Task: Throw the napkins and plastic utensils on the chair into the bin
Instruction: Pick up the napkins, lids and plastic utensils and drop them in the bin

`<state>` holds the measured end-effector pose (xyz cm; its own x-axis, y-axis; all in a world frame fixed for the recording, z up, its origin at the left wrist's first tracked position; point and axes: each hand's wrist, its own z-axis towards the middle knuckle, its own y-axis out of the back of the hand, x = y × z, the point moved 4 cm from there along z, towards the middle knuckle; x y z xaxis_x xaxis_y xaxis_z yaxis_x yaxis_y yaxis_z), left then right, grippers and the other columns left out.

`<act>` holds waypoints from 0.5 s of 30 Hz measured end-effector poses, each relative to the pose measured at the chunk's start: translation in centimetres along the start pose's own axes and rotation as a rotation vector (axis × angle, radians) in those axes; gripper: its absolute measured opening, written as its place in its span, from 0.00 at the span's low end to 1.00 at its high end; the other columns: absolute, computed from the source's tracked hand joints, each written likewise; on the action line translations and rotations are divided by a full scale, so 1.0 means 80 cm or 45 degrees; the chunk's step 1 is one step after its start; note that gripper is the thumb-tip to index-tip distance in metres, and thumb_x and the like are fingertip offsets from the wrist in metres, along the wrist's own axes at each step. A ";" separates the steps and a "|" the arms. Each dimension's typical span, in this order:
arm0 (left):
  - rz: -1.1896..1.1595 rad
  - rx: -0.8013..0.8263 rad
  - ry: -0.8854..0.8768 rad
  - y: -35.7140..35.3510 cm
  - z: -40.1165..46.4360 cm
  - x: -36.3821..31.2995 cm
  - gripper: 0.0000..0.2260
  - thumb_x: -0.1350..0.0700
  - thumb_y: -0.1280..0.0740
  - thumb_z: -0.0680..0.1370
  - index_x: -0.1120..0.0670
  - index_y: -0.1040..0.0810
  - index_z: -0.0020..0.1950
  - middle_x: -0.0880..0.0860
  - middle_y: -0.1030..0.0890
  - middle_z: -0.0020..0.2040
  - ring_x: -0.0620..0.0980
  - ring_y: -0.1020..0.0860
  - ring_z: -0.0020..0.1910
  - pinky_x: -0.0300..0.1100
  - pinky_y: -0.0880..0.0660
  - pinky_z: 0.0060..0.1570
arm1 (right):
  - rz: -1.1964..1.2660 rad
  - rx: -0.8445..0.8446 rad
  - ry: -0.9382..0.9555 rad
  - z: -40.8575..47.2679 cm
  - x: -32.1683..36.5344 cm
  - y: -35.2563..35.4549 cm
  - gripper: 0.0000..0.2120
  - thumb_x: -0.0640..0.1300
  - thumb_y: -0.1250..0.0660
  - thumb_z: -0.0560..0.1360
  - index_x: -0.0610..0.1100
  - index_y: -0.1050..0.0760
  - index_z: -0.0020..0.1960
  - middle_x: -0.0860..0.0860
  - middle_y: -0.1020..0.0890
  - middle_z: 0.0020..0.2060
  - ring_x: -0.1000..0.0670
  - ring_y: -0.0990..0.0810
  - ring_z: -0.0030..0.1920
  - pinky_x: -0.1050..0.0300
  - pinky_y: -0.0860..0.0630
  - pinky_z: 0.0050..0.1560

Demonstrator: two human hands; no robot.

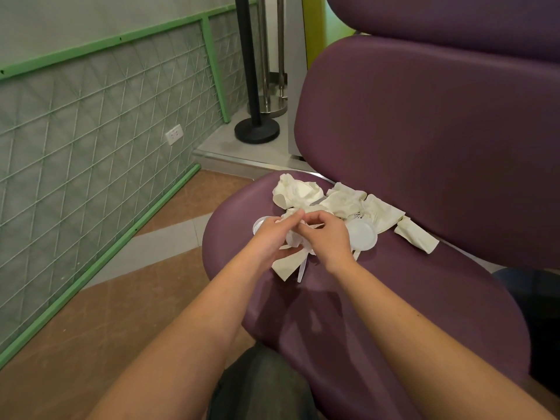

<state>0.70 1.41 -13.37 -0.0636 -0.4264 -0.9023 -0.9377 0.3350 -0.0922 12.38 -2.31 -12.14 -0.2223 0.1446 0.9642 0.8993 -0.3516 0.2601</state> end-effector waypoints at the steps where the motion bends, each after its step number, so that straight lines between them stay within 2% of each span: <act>1: -0.008 -0.029 0.006 0.005 0.007 -0.004 0.19 0.46 0.32 0.78 0.60 0.19 0.59 0.57 0.16 0.54 0.49 0.17 0.48 0.43 0.20 0.47 | -0.014 0.035 -0.035 0.007 0.000 -0.004 0.02 0.42 0.29 0.71 0.46 0.19 0.44 0.55 0.18 0.40 0.55 0.21 0.42 0.61 0.27 0.44; 4: -0.070 -0.157 0.019 0.023 0.028 -0.015 0.17 0.52 0.33 0.79 0.63 0.23 0.62 0.58 0.17 0.51 0.51 0.18 0.42 0.48 0.19 0.51 | -0.054 0.142 -0.127 0.030 0.002 -0.013 0.13 0.37 0.36 0.70 0.47 0.16 0.48 0.53 0.16 0.41 0.52 0.20 0.46 0.59 0.25 0.46; 6: -0.126 -0.263 0.011 0.034 0.043 -0.022 0.20 0.54 0.31 0.78 0.62 0.29 0.67 0.59 0.18 0.55 0.54 0.18 0.43 0.48 0.18 0.46 | -0.092 0.122 -0.148 0.051 0.004 -0.016 0.14 0.37 0.39 0.71 0.50 0.17 0.46 0.54 0.17 0.43 0.50 0.19 0.49 0.55 0.23 0.51; 9: -0.156 -0.342 -0.047 0.043 0.063 -0.032 0.21 0.59 0.35 0.81 0.52 0.36 0.72 0.55 0.26 0.63 0.54 0.20 0.51 0.46 0.20 0.43 | -0.361 0.015 -0.087 0.087 0.005 -0.020 0.15 0.39 0.42 0.73 0.56 0.22 0.40 0.57 0.18 0.46 0.49 0.22 0.55 0.49 0.27 0.59; 10: -0.129 -0.324 -0.071 0.042 0.067 -0.037 0.19 0.60 0.38 0.82 0.49 0.34 0.72 0.55 0.27 0.63 0.53 0.21 0.51 0.43 0.21 0.40 | -0.481 -0.019 -0.053 0.096 0.006 -0.020 0.14 0.39 0.42 0.73 0.56 0.22 0.41 0.57 0.18 0.48 0.48 0.23 0.56 0.49 0.29 0.61; 12: -0.087 -0.301 -0.089 0.045 0.077 -0.040 0.15 0.65 0.44 0.82 0.49 0.25 0.61 0.57 0.25 0.61 0.51 0.24 0.44 0.39 0.27 0.33 | -0.722 -0.037 0.028 0.116 0.004 -0.026 0.15 0.39 0.41 0.74 0.56 0.22 0.49 0.54 0.20 0.55 0.47 0.27 0.61 0.52 0.35 0.61; 14: -0.041 -0.365 -0.066 0.051 0.086 -0.041 0.19 0.68 0.48 0.78 0.47 0.24 0.50 0.58 0.23 0.55 0.50 0.27 0.38 0.38 0.31 0.29 | -0.945 -0.006 0.100 0.132 0.001 -0.034 0.19 0.39 0.40 0.74 0.55 0.24 0.60 0.52 0.23 0.61 0.47 0.32 0.64 0.51 0.39 0.61; 15: -0.028 -0.405 -0.058 0.053 0.088 -0.042 0.19 0.68 0.49 0.77 0.48 0.24 0.49 0.57 0.23 0.52 0.50 0.27 0.37 0.37 0.32 0.28 | -1.042 0.017 0.128 0.138 -0.001 -0.038 0.21 0.40 0.40 0.74 0.56 0.27 0.64 0.51 0.25 0.63 0.46 0.33 0.65 0.50 0.40 0.62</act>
<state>-0.65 10.22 -13.68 -0.0339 -0.3903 -0.9201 -0.9989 0.0441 0.0181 13.84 8.97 -13.56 -0.8415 0.2664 0.4701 0.4424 -0.1598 0.8825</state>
